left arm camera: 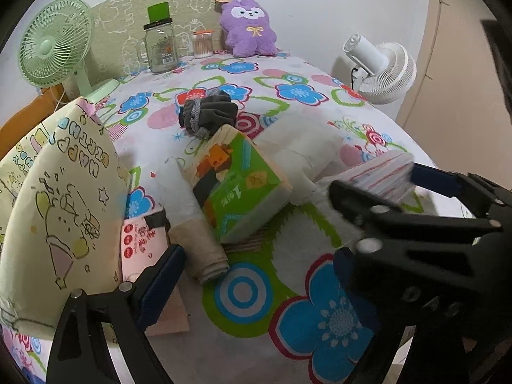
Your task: Organize soft objects
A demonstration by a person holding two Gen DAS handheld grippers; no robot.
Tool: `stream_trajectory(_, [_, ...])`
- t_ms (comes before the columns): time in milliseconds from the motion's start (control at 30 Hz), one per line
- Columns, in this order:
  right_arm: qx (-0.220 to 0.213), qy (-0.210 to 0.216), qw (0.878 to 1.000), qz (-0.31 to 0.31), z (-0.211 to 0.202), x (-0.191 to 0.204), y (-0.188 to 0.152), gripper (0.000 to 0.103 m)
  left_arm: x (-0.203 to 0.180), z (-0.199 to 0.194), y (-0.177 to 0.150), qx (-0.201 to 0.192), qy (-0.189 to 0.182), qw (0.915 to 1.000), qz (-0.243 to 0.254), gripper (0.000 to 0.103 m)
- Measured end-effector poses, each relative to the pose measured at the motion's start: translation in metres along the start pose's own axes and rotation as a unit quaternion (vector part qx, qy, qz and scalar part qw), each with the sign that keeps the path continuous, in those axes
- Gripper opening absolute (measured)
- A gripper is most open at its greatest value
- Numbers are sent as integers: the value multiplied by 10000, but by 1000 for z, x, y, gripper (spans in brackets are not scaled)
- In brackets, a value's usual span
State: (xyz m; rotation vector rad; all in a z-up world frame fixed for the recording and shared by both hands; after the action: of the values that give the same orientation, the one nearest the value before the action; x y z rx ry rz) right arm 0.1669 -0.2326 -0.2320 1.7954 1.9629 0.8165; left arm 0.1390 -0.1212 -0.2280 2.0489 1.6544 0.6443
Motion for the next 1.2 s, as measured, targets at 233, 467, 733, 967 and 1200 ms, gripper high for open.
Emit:
stream_trajectory(233, [-165,-132,9997,78,-9,-12,16,90,2,4,19,-77,56,9998,-191,85])
stream_trajectory(467, [-157,-182,9996,117,-9,-21,21,90,2,14,30,-72,196,9995,-255,78])
stream_trajectory(733, [-46,-187,9995,266,-2,-30,15,90,-2,24,34,-28,338,9993,-174,62])
stream_trajectory(967, [-33,-142,9994,321,-2,-31,13,90,-1,21,32,36,249,9994,-236,46])
stream_trajectory(1200, [-156,-111,9994,285,-14,-27,16,90,-6,9,32,-13,94,9997,-221,35])
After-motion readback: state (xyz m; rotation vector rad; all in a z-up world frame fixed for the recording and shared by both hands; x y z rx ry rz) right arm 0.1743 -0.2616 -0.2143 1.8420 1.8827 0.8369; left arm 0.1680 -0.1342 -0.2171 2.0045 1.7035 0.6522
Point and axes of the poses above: each gripper's, at about its wrist camera, not at the fingertips, and z roughly the way its jaws point, x to its left, y to its top, the point moved 8 cm from there along z, roughly the way its jaws point, and after that the axes turned 7 degrees about y, right-handed, at the moved point
